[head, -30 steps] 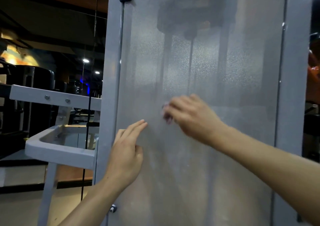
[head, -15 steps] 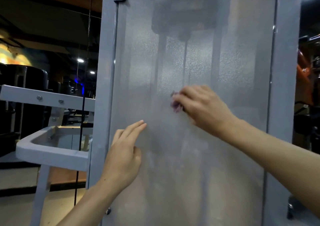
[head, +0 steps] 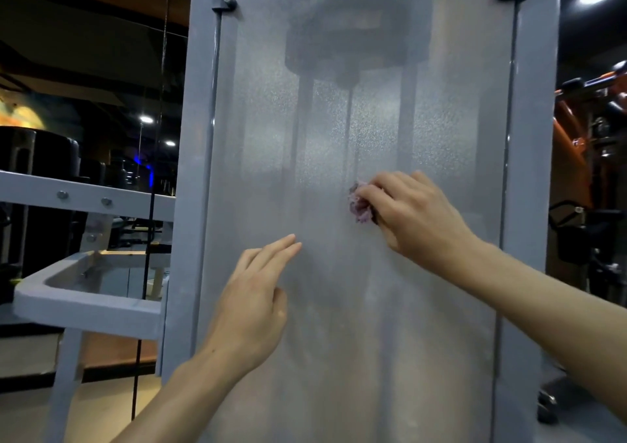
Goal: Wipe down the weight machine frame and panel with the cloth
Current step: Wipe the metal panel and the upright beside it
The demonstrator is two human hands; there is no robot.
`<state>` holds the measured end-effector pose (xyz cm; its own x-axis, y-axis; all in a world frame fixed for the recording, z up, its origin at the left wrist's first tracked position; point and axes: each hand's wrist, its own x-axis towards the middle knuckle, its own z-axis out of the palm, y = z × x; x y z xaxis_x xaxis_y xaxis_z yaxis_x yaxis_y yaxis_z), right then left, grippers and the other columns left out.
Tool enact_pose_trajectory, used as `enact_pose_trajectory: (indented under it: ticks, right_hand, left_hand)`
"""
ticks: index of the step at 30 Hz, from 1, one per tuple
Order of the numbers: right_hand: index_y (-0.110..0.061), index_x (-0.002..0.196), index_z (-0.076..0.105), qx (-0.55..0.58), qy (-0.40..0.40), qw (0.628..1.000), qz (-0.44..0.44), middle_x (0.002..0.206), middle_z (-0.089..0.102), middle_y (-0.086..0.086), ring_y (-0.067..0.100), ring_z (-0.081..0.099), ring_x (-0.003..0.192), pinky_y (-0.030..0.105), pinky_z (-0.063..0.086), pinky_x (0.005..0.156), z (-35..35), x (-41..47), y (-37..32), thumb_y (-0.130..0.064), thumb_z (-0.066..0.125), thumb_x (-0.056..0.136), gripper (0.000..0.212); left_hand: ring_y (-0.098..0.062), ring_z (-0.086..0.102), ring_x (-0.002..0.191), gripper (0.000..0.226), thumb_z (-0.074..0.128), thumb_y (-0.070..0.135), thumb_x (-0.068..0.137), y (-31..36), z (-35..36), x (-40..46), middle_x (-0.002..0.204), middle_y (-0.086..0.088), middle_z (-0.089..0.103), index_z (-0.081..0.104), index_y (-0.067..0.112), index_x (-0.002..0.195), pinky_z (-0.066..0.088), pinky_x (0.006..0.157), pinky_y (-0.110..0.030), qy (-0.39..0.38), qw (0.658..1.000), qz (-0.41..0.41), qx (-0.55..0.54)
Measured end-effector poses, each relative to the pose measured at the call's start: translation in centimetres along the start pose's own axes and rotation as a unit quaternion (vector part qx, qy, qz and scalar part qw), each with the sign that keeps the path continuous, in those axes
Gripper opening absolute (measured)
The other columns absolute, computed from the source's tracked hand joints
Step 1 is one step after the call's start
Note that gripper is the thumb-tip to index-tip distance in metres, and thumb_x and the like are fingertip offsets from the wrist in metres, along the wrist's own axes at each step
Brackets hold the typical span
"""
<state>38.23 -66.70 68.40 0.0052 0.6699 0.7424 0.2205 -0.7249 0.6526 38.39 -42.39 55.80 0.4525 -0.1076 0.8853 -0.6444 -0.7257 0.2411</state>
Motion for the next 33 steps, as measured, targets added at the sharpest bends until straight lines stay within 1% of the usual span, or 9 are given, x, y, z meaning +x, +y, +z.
enact_pose_trajectory:
  ticks: [2, 8, 11, 15, 18, 22, 25, 29, 33]
  right_hand:
    - [-0.012, 0.097, 0.068, 0.016, -0.011, 1.000, 0.013, 0.089, 0.060, 0.007, 0.031, 0.058, 0.074, 0.041, 0.042, 0.063, 0.2, -1.0, -1.5, -0.006, 0.059, 0.092, 0.012]
    - [-0.015, 0.094, 0.064, 0.060, -0.088, 0.984, -0.144, 0.086, 0.056, 0.004, 0.025, 0.051, 0.070, 0.036, 0.035, 0.062, 0.4, -6.7, -6.4, -0.018, 0.047, 0.107, 0.021]
    - [-0.016, 0.095, 0.066, 0.033, -0.056, 0.993, -0.101, 0.087, 0.059, 0.005, 0.028, 0.056, 0.073, 0.039, 0.039, 0.063, -0.1, -3.6, -1.7, -0.011, 0.060, 0.097, 0.008]
    - [-0.011, 0.095, 0.068, -0.006, -0.008, 1.000, 0.018, 0.091, 0.062, 0.008, 0.031, 0.058, 0.074, 0.040, 0.042, 0.064, -0.9, -1.8, 0.9, -0.004, 0.065, 0.088, 0.010]
    - [-0.013, 0.095, 0.068, 0.047, -0.044, 0.997, -0.045, 0.091, 0.063, 0.008, 0.030, 0.055, 0.072, 0.040, 0.040, 0.063, -0.2, -6.2, -3.7, -0.015, 0.053, 0.104, 0.018]
    - [-0.014, 0.094, 0.068, 0.049, -0.091, 0.984, -0.147, 0.086, 0.060, 0.003, 0.024, 0.050, 0.069, 0.036, 0.036, 0.061, -0.3, -9.7, -5.9, -0.020, 0.051, 0.108, 0.022]
    - [-0.014, 0.097, 0.069, 0.020, -0.055, 0.994, -0.090, 0.091, 0.064, 0.006, 0.029, 0.056, 0.072, 0.039, 0.042, 0.061, -0.7, -6.5, -1.3, -0.015, 0.043, 0.108, 0.028]
    - [-0.009, 0.099, 0.068, -0.029, -0.014, 0.999, 0.029, 0.093, 0.063, 0.008, 0.033, 0.059, 0.074, 0.042, 0.041, 0.063, -1.0, -5.2, 0.6, -0.008, 0.053, 0.099, 0.016]
    - [-0.012, 0.094, 0.069, 0.006, -0.058, 0.995, -0.077, 0.091, 0.065, 0.006, 0.026, 0.052, 0.069, 0.038, 0.039, 0.059, -0.9, -9.5, -3.9, -0.016, 0.046, 0.108, 0.028]
  left_hand:
    - [0.001, 0.036, 0.136, 0.080, 0.050, -0.017, 0.079, 0.3, 0.3, 0.1, 0.151, 0.025, 0.044, 0.053, 0.025, 0.147, 0.020, 0.109, -0.002, -0.003, 1.000, 0.007, -0.002]
    - [-0.006, 0.039, 0.140, 0.076, 0.040, 0.000, 0.075, 0.9, 1.6, -0.1, 0.154, 0.016, 0.045, 0.054, 0.022, 0.147, 0.032, 0.119, -0.028, -0.030, 0.999, 0.036, -0.008]
    - [-0.006, 0.038, 0.142, 0.076, 0.038, 0.004, 0.076, 0.8, 1.9, -0.2, 0.156, 0.018, 0.043, 0.054, 0.024, 0.147, 0.036, 0.119, -0.035, -0.033, 0.999, 0.031, -0.009]
    - [-0.008, 0.041, 0.140, 0.072, 0.041, 0.001, 0.078, 1.0, 2.2, -0.1, 0.154, 0.018, 0.045, 0.055, 0.024, 0.145, 0.039, 0.116, -0.039, -0.022, 1.000, 0.021, -0.006]
    - [-0.012, 0.044, 0.139, 0.073, 0.039, 0.004, 0.074, 1.1, 2.5, -0.2, 0.154, 0.015, 0.046, 0.058, 0.021, 0.142, 0.042, 0.114, -0.042, -0.020, 0.999, 0.026, -0.003]
    - [-0.015, 0.042, 0.140, 0.072, 0.039, 0.005, 0.074, 1.1, 2.8, -0.6, 0.158, 0.013, 0.041, 0.059, 0.021, 0.141, 0.046, 0.109, -0.047, -0.032, 0.999, 0.026, 0.016]
    - [-0.017, 0.038, 0.141, 0.074, 0.040, 0.006, 0.073, 1.3, 3.1, -0.8, 0.162, 0.013, 0.035, 0.057, 0.021, 0.143, 0.048, 0.106, -0.049, -0.045, 0.998, 0.025, 0.036]
    - [-0.017, 0.035, 0.141, 0.074, 0.052, -0.004, 0.077, 1.7, 3.3, -0.9, 0.163, 0.011, 0.034, 0.055, 0.022, 0.146, 0.047, 0.106, -0.050, -0.043, 0.998, 0.011, 0.041]
    - [-0.018, 0.036, 0.141, 0.080, 0.060, -0.010, 0.072, 1.8, 3.4, -0.9, 0.162, 0.009, 0.034, 0.055, 0.022, 0.146, 0.047, 0.105, -0.051, -0.044, 0.998, 0.011, 0.044]
